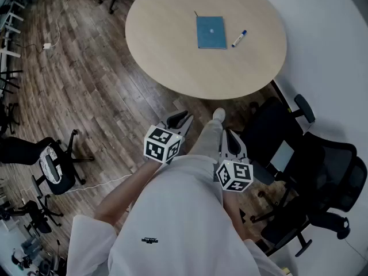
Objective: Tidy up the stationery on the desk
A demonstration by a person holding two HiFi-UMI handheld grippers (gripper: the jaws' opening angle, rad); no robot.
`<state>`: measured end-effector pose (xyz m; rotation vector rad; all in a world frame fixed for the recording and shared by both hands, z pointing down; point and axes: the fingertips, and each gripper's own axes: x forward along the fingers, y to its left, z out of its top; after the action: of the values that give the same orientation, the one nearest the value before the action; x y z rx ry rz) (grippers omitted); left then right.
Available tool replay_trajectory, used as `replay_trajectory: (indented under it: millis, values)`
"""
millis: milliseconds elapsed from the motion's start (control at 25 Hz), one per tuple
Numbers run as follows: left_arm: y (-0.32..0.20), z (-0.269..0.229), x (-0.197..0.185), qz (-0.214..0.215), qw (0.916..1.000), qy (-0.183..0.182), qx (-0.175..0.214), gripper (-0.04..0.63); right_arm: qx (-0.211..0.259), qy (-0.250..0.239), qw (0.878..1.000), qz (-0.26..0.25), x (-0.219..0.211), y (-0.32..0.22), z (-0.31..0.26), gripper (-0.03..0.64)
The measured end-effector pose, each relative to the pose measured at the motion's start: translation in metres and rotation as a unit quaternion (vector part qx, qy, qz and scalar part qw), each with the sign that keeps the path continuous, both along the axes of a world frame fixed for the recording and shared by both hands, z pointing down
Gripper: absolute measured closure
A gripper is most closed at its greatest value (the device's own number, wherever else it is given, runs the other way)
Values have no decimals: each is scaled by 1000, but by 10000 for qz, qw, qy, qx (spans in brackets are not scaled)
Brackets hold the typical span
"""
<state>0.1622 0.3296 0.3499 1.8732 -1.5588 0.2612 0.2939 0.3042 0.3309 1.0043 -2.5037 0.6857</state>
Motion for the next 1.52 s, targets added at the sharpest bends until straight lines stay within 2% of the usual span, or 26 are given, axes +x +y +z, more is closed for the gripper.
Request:
replay_trajectory:
  millis: [160,280,480,600,720,880,1000,1120,1280,1400,1520]
  values:
    - [114,-32,-28,-527,9985,63,127,552,151,104,9992,-352,-30,85,-27,571]
    - [141,-47,-38,-626,9976,138,277,557,216,183,9986,-440,-45,116,-33,571]
    - [105,-42,-36,-26,9995,-4,301,557,-67,96,9999,-99,-60,103,-12,571]
    - [73,-46,-56,316,9988,-160,334,557,-286,-194,9992,195,-87,74,0,571]
    - [53,-49,-80,662,9958,-476,412,557,-357,-214,9984,371,-117,52,8,571]
    - [36,-48,-132,441,9971,-533,319,557,-386,-138,9982,431,-155,30,3,571]
    - [35,-54,-157,308,9981,-502,189,557,-419,-138,9978,493,-165,28,-8,571]
    - [39,-67,-164,333,9981,-485,159,557,-384,-147,9970,660,-159,26,-16,571]
    - [23,-71,-164,650,9965,-502,168,557,-338,-248,9933,1076,-155,6,-17,571]
    - [13,-59,-151,921,9952,-323,-74,557,-445,-245,9905,1281,-151,2,-11,571]
    - [-4,-58,-137,1249,9920,-179,-73,557,-537,-218,9878,1448,-149,-3,-3,571]
